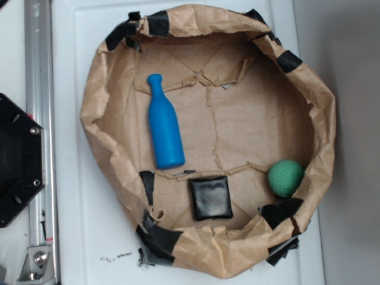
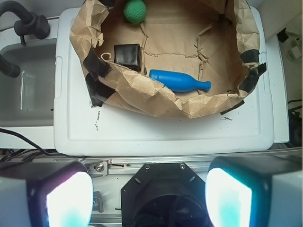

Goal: Grab the green ball.

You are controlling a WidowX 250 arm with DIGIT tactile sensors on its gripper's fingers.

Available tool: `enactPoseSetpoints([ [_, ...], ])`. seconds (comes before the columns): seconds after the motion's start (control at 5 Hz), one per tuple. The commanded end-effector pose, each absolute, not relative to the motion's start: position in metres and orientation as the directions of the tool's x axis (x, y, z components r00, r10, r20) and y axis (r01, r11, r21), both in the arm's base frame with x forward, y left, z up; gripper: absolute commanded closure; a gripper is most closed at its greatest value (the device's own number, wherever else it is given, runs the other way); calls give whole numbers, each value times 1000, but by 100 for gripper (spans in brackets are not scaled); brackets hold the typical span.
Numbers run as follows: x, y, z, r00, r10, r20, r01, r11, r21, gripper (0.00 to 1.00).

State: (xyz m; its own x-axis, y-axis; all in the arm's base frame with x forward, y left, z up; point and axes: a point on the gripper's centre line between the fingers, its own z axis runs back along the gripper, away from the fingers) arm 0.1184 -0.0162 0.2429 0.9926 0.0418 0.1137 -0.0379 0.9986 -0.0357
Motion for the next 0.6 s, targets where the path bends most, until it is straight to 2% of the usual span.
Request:
enactPoseSetpoints([
  [0.0, 118, -16, 243, 993, 42, 114, -38, 999, -36, 0],
  [0.2, 168, -1, 219, 963, 0, 270, 4, 1000, -13, 0],
  [0.4, 213, 1, 201, 927, -45, 372, 73, 996, -60, 0],
])
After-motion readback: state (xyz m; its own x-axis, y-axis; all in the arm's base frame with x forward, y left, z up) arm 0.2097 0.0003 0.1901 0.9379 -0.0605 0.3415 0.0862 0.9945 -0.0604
